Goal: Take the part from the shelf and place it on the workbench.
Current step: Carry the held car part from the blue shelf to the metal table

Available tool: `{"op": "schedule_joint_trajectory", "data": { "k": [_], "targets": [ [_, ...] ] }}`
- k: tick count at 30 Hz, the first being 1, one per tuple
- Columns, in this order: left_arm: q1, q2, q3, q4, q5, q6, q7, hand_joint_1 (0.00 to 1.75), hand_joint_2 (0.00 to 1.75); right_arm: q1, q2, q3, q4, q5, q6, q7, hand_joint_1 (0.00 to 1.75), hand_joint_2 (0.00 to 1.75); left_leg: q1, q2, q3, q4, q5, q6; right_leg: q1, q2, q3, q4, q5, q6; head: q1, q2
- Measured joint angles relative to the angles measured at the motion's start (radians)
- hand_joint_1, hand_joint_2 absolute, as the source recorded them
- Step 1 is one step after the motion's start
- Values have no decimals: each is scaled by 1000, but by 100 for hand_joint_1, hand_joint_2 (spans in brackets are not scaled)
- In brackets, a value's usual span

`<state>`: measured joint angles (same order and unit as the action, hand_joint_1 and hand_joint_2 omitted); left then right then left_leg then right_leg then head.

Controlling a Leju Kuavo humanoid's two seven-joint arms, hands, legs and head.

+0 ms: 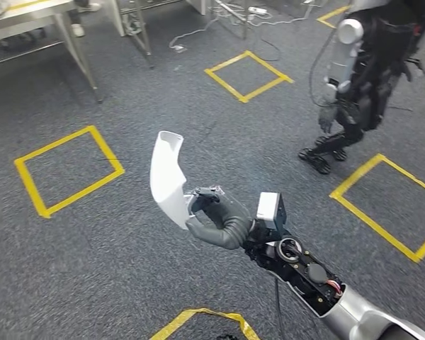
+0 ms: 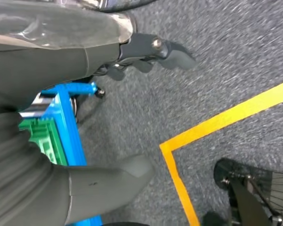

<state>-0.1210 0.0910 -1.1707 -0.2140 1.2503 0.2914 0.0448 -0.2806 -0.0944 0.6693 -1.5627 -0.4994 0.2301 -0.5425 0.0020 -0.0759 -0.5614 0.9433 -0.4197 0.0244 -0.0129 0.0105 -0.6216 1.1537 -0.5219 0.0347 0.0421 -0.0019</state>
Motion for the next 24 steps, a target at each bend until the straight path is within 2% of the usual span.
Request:
{"op": "schedule_joint_trajectory", "data": {
  "k": [2,3,4,6,7,8,10,11,12,13,14,15,17,18,19,21,22,23,24],
  "targets": [
    [0,-2,0,0,-5,-1,1,0,175,4,0,-2,1,-2,0,-1,175,175,-1,-24,2,4,-3,-5,-1,38,54,-134,62,-8,2,0],
    [0,-3,0,0,-8,-1,1,0,175,6,0,-4,1,-1,-1,-1,175,175,0,-35,0,5,-4,-9,0,51,69,-171,73,-11,2,0],
    [0,-4,0,0,-11,-2,1,0,175,10,0,-7,2,1,-1,-1,175,175,2,-45,-3,4,-3,-14,1,57,75,-186,73,-13,1,0],
    [4,-3,0,0,-17,-4,1,0,175,17,0,-11,2,9,-2,-2,175,175,5,-57,-6,2,-2,-25,1,39,81,-195,75,-20,2,0],
    [6,-2,0,0,-20,-6,0,0,175,20,0,-12,2,14,-3,-2,175,175,4,-42,-10,11,-9,-30,-1,29,85,-202,77,-25,-1,0],
    [7,-1,0,0,-23,-7,0,0,175,22,0,-14,1,17,-3,-3,175,175,3,-17,-23,39,-27,-34,-3,17,90,-208,80,-30,-8,0],
    [5,-1,0,0,-27,-9,-1,0,175,30,0,-19,1,22,-5,-4,175,175,4,43,-84,161,-89,-45,-3,-7,95,-215,81,-36,-22,0],
    [3,-2,0,0,-28,-9,-2,0,175,35,0,-21,1,25,-5,-4,175,175,7,57,-122,234,-118,-50,-2,-20,94,-215,80,-38,-27,0],
    [3,-2,0,0,-28,-9,-3,0,175,39,0,-23,1,27,-5,-4,175,175,10,63,-151,287,-134,-54,-1,-33,94,-215,79,-38,-29,0],
    [4,-3,0,0,-28,-9,-3,0,175,44,0,-24,1,29,-5,-4,175,175,13,67,-161,304,-131,-57,-1,-45,94,-215,78,-37,-30,0],
    [4,-2,0,0,-29,-9,-3,0,175,46,0,-25,1,29,-5,-4,175,175,15,71,-148,275,-109,-60,-2,-56,95,-215,76,-36,-31,0],
    [5,-2,0,0,-29,-9,-3,0,175,48,0,-26,1,29,-6,-4,175,175,17,80,-115,211,-75,-61,-2,-66,97,-215,74,-33,-33,0],
    [2,-1,0,0,-30,-9,-4,0,175,49,0,-28,0,29,-6,-4,175,175,16,120,-36,61,-16,-58,1,-85,102,-213,68,-23,-36,0],
    [1,-1,0,0,-31,-9,-5,0,175,50,0,-30,0,29,-6,-4,175,175,13,133,-13,18,-3,-53,3,-93,105,-212,64,-18,-35,0],
    [-1,-1,0,0,-32,-9,-6,0,175,50,0,-32,0,30,-6,-4,175,175,10,137,-4,0,0,-47,5,-101,108,-211,61,-12,-33,0],
    [0,0,0,0,-36,-9,-7,0,175,51,0,-34,0,32,-8,-4,175,175,6,115,-5,-2,-1,-32,3,-115,114,-211,55,0,-26,0],
    [1,0,0,0,-38,-9,-7,0,175,52,0,-35,-1,33,-9,-3,175,175,7,105,-3,-4,0,-26,0,-106,113,-202,46,7,-25,0],
    [1,0,0,0,-38,-9,-6,0,175,52,0,-37,-1,34,-9,-3,175,175,8,95,-2,-6,1,-19,-3,-87,104,-176,28,11,-23,0],
    [1,0,0,0,-38,-9,-5,0,175,54,0,-39,-1,35,-9,-2,175,175,10,86,0,-8,2,-14,-5,-62,84,-128,-1,14,-19,0]
  ]
}}
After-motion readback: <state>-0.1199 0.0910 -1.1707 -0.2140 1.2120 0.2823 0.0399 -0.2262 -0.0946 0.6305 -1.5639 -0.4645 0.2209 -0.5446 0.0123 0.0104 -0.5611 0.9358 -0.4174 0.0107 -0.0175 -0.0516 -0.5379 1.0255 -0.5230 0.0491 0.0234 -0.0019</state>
